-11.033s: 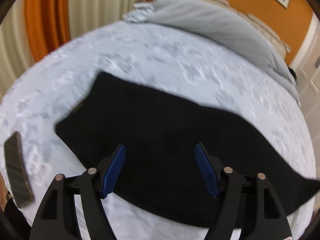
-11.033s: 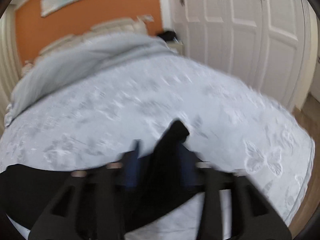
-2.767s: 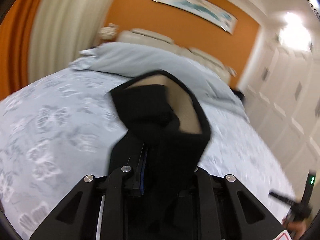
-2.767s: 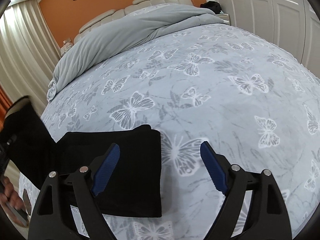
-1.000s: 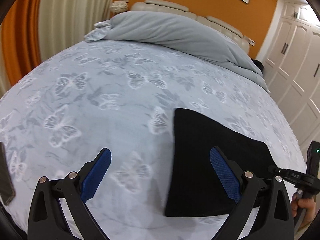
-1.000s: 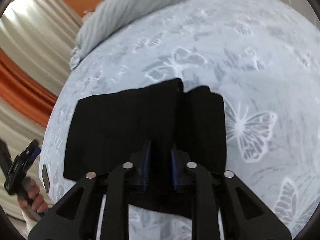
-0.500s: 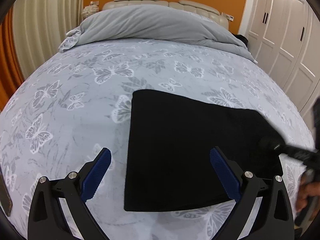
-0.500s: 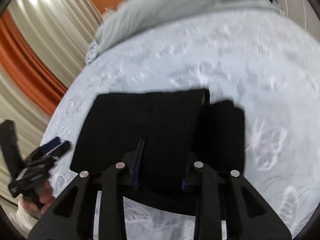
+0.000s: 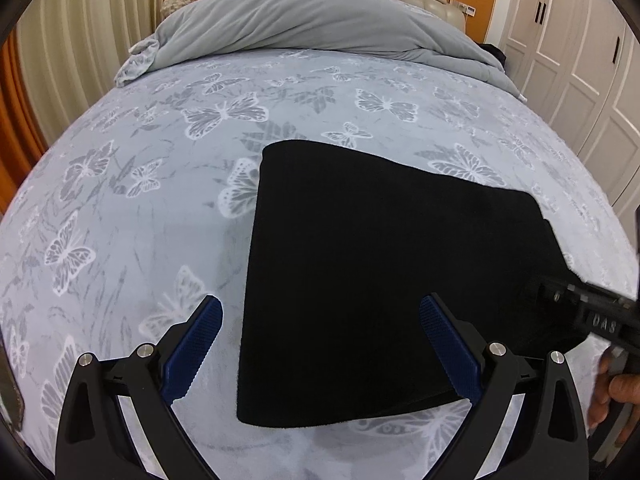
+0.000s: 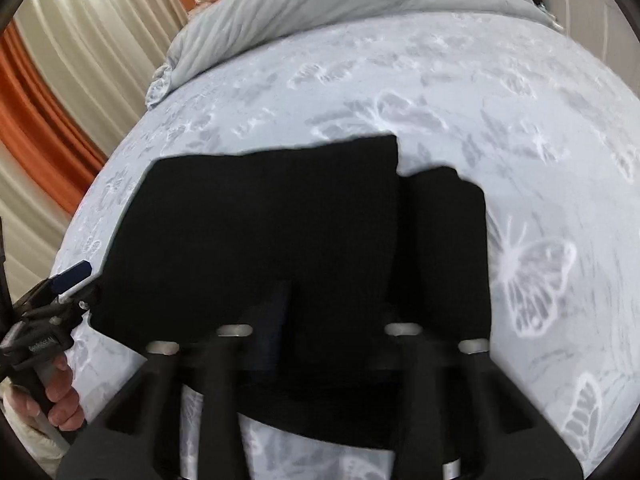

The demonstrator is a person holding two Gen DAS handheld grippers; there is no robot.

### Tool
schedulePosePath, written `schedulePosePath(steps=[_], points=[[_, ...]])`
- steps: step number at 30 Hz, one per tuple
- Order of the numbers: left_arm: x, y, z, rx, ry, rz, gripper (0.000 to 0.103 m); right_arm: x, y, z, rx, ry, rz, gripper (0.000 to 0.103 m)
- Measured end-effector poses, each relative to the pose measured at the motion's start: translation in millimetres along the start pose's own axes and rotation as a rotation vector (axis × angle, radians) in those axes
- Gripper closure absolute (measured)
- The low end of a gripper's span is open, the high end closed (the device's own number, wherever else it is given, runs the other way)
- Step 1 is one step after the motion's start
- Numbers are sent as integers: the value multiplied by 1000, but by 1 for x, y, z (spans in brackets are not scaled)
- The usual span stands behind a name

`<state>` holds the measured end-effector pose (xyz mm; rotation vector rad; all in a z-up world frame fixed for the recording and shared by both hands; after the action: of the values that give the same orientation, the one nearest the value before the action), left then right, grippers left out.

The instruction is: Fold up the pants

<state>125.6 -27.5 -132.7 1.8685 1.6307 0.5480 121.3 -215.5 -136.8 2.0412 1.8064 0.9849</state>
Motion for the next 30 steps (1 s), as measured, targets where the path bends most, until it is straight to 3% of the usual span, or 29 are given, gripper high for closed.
schedulePosePath(steps=[3, 6, 7, 10, 12, 13, 14, 16, 18, 21, 23, 24, 25, 26, 28, 30], points=[[0, 0, -1, -9, 18, 22, 5, 22, 30, -42, -127, 10, -70, 81], [-2, 1, -2, -11, 6, 26, 5, 21, 41, -67, -189, -19, -104, 80], [-3, 1, -2, -13, 2, 24, 5, 11, 36, -61, -162, -46, -111, 78], [-3, 0, 0, -1, 2, 30, 5, -29, -4, -13, 73, -112, -30, 73], [-3, -3, 3, 25, -15, 15, 5, -36, -1, -20, 45, -45, 63, 73], [-2, -4, 5, 40, -34, -5, 5, -38, 5, -29, 21, -36, 76, 63], [1, -5, 6, 65, -69, -52, 5, -42, 11, -39, -16, -38, 82, 40], [9, -9, 13, 113, -107, -139, 5, -61, 20, -57, -83, -83, 99, 19], [20, -20, 27, 187, -126, -239, 5, -77, 12, -50, -39, -66, 156, 19], [26, -35, 48, 274, -203, -380, 5, -76, -12, -10, 89, 72, 286, 21], [25, -29, 48, 240, -229, -386, 6, -65, -25, 11, 112, 131, 327, 38], [21, -26, 48, 234, -250, -373, 9, -61, -20, 13, 73, 151, 323, 51], [16, -22, 47, 218, -281, -352, 34, -55, -17, 9, 68, 163, 316, 65], [13, -17, 43, 198, -298, -336, 54, -51, -10, 2, 53, 149, 304, 73], [13, -9, 27, 172, -306, -313, 75, -30, 11, -34, -16, 191, 247, 76], [16, -1, -7, 143, -349, -277, 82, -11, 11, -68, -29, 239, 202, 76]])
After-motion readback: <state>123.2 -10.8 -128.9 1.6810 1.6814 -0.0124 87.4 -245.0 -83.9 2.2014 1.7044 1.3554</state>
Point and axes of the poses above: each gripper's, at about its wrist camera, not at the fingertips, and z roughly the way its jaws point, x to its left, y to its top, the point moved 10 cm from there along z, roughly the way its jaws point, and after that the axes turned 6 degrees about -x, right-handed, at the moved point
